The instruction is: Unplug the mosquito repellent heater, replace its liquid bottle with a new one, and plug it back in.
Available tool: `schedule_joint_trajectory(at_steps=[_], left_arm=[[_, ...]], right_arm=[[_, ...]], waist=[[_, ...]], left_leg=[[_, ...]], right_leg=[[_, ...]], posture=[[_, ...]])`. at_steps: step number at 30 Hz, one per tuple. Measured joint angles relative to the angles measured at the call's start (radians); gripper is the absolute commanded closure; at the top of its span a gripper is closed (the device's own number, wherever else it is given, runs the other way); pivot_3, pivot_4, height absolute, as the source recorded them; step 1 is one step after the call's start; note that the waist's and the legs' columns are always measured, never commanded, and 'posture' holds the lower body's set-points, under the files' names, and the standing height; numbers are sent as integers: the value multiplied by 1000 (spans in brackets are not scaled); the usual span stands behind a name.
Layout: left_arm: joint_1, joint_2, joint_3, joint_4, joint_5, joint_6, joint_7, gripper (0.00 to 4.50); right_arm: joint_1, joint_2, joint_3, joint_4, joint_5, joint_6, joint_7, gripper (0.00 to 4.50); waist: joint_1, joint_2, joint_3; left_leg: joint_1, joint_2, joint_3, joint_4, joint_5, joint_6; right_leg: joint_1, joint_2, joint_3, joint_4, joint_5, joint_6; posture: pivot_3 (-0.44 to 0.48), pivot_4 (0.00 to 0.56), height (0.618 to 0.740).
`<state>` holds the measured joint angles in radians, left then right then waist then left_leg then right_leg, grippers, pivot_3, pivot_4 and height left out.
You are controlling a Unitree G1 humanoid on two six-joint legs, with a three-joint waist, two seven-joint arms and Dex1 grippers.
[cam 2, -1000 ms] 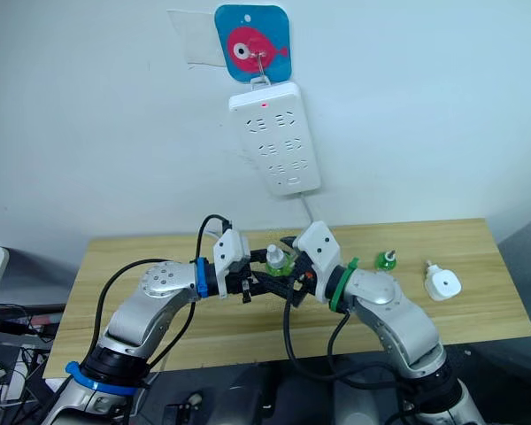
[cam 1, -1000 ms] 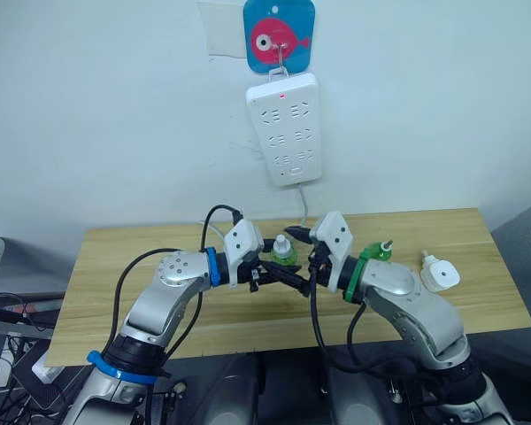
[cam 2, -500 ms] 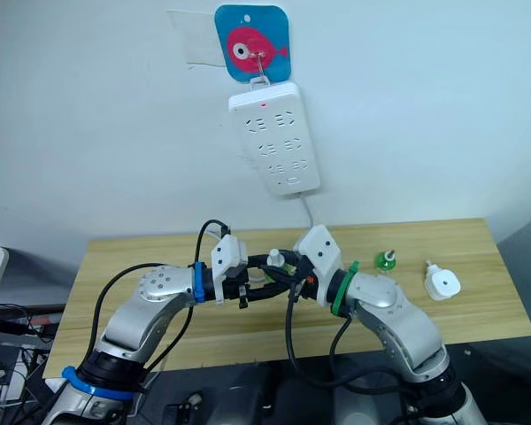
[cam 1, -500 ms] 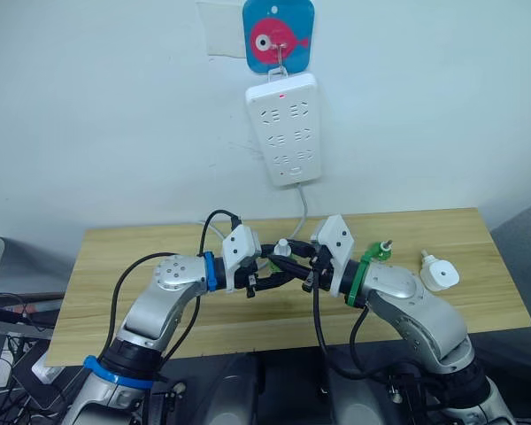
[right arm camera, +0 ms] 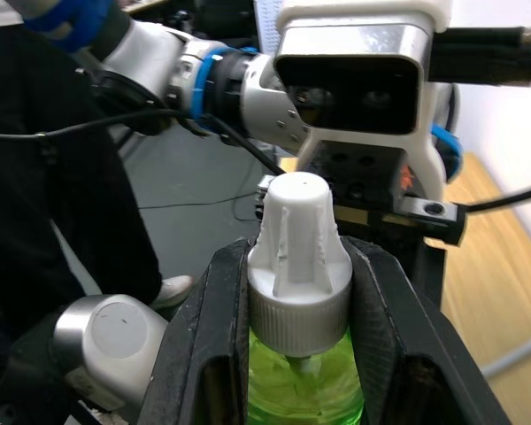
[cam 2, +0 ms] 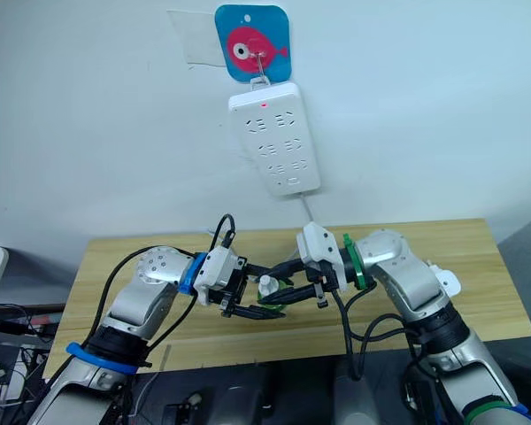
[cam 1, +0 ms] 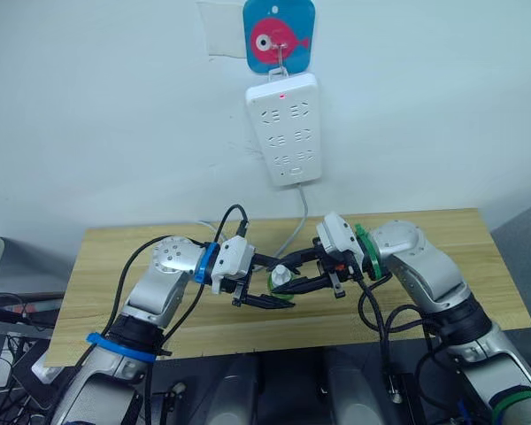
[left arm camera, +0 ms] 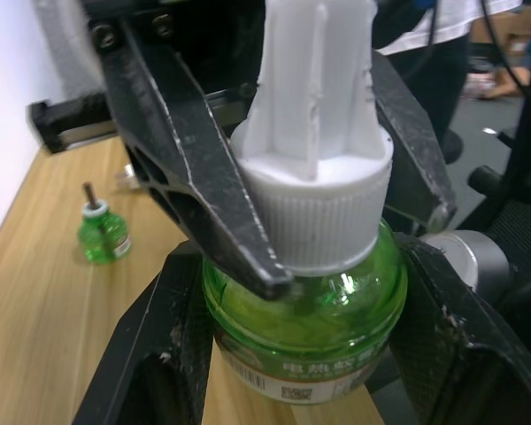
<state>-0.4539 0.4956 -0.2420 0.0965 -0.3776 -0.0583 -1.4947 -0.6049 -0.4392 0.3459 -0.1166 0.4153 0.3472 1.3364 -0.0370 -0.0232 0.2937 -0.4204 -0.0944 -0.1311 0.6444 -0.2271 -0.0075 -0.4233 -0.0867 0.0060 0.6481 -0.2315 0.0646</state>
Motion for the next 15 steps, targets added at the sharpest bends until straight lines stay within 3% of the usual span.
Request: schedule_joint_trajectory(at_steps=[4, 8, 11, 15], left_arm=[[-9, -40, -22, 2, 25, -5, 27, 2228], [30, -14, 8, -9, 28, 36, 95, 2228], [61, -11, 48, -15, 32, 73, 187, 2228], [91, -32, 62, -64, 48, 100, 295, 2228]], right_arm=[[5, 18, -13, -37, 44, 46, -22, 1446], [116, -87, -98, -109, 47, 76, -85, 39], [244, -108, -157, -219, 40, 124, -221, 39], [310, -48, -169, -322, -23, 161, -440, 39]], waist=[[3, 0, 0], [7, 0, 0], [6, 0, 0], [-4, 0, 0]], left_leg=[[0, 0, -1, 0, 0, 0], [0, -1, -1, 0, 0, 0], [-1, 0, -1, 0, 0, 0], [0, 0, 0, 0, 0, 0]], right_leg=[[0, 0, 0, 0, 0, 0], [0, -1, 0, -1, 0, 0], [-1, -1, 3, 0, 0, 0], [-1, -1, 5, 2, 0, -1]], posture=[[-47, 276, 740], [-64, 279, 740], [-67, 278, 740], [-71, 278, 740]])
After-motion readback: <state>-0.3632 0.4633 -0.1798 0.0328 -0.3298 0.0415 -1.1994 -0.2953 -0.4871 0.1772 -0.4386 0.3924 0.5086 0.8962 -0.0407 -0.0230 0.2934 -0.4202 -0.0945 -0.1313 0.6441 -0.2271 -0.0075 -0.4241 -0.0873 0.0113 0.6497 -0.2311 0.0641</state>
